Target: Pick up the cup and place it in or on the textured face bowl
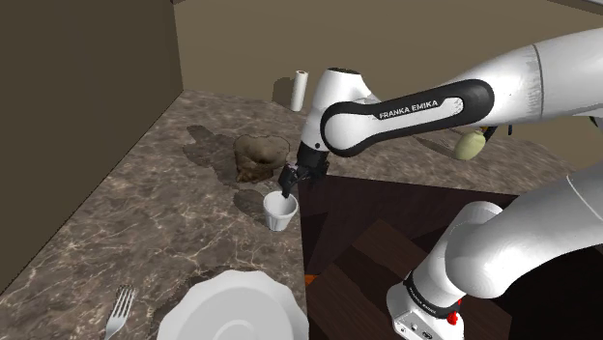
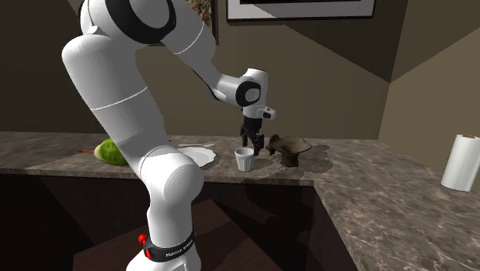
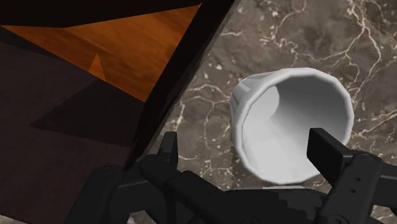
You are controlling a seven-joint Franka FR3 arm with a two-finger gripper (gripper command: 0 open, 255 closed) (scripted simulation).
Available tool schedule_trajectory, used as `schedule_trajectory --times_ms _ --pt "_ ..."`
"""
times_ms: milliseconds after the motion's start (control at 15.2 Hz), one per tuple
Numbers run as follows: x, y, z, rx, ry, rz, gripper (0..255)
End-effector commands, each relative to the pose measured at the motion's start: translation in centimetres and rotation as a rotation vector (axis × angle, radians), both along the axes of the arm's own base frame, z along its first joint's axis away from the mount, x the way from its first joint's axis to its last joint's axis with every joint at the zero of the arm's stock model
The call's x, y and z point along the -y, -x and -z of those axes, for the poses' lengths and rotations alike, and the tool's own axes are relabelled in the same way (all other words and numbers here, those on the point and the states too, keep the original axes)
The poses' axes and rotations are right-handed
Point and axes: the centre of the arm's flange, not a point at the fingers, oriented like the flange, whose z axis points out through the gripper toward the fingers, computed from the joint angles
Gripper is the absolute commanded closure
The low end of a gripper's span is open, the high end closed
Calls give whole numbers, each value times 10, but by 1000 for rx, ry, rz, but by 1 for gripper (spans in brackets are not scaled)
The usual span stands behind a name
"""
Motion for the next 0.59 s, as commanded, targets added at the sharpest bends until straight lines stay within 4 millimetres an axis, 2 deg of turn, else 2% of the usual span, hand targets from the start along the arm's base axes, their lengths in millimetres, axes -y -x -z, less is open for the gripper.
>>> schedule_trajectory --times_ms 0,330,528 --pt "-4 -1 9 2 -3 2 0" --pt "-8 -2 38 2 -3 2 0" --pt "-8 -2 38 2 -3 2 0"
